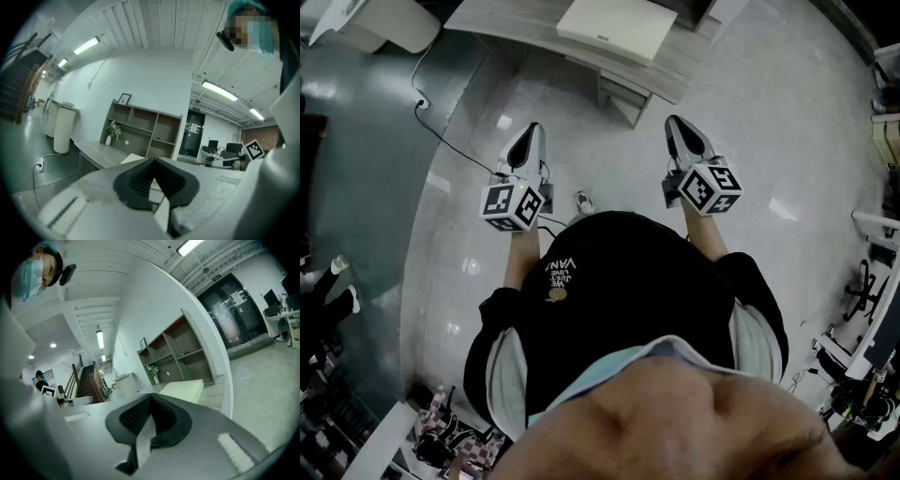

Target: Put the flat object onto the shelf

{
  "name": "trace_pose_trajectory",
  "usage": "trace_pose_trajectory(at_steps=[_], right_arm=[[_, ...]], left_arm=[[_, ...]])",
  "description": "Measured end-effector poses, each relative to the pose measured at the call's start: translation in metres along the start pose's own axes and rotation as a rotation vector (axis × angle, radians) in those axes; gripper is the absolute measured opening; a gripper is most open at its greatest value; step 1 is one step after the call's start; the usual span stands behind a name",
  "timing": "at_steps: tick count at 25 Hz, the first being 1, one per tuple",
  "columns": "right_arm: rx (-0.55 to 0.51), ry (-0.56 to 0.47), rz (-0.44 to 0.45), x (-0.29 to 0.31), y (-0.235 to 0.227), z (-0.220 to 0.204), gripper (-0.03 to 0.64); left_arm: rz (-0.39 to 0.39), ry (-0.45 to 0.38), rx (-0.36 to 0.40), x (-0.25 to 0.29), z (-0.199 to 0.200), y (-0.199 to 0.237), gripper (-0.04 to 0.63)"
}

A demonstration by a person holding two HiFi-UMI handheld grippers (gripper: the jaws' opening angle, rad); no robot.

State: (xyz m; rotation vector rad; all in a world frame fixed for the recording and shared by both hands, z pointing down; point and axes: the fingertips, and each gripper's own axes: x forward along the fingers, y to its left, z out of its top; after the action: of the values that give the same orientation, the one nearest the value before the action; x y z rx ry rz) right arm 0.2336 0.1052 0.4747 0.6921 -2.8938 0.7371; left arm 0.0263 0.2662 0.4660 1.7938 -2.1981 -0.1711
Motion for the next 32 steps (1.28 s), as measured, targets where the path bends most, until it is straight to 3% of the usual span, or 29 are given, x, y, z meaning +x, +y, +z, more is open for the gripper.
trace_pose_trajectory(at_steps=[19,32], right_arm=[[0.072,-0.099,-0.117,0.044,0.038,-0.011,-0.006],[0.069,-0.064,-0.134,0.081,0.029,-0.005,-0.006]], left_arm=[[-0.110,0.033,-0.001,0.010,0.015,0.085,0.002],[-0.116,0.051,-0.050,0.037,0.014,0.109,0.002]])
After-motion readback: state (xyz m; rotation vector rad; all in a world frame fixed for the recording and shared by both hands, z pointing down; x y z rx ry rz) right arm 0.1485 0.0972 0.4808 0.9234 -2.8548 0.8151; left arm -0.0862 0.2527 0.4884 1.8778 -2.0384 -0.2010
